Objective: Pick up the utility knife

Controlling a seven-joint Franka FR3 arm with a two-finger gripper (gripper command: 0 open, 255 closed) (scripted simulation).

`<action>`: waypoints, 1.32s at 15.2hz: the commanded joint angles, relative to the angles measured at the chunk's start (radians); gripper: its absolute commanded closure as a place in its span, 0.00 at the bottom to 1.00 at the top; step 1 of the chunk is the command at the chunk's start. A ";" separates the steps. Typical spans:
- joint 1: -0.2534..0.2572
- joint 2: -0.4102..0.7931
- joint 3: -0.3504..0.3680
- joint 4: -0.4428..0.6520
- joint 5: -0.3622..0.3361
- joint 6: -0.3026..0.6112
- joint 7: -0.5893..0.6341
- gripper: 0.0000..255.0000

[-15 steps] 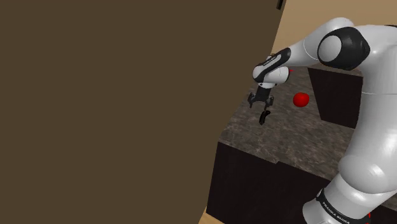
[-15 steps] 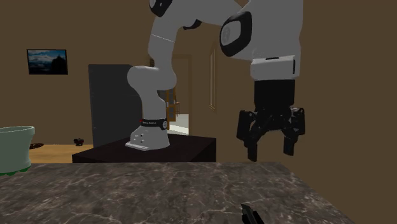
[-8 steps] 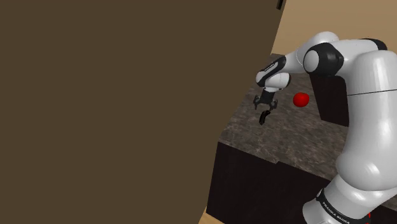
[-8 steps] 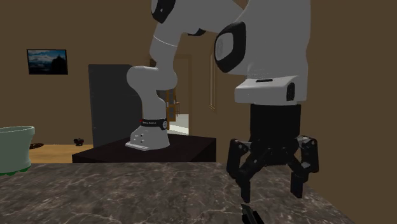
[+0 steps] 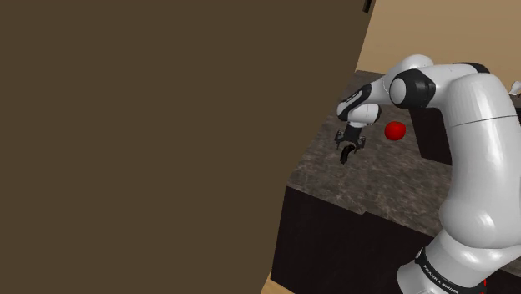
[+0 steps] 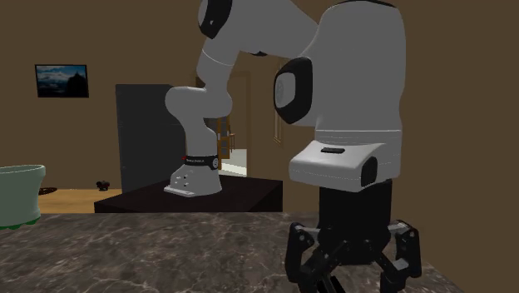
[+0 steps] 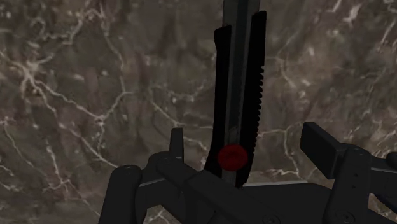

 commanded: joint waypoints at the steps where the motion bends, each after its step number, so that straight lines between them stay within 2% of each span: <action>1: -0.003 0.019 0.005 0.003 0.005 0.016 -0.003 0.00; 4: -0.006 0.034 0.009 0.006 0.009 0.028 -0.005 0.00; 5: -0.006 0.033 0.009 0.003 0.010 0.030 -0.005 1.00; 14: -0.006 0.034 0.009 0.007 0.009 0.028 -0.005 1.00; 20: 0.005 -0.024 -0.006 -0.004 -0.007 -0.019 0.004 1.00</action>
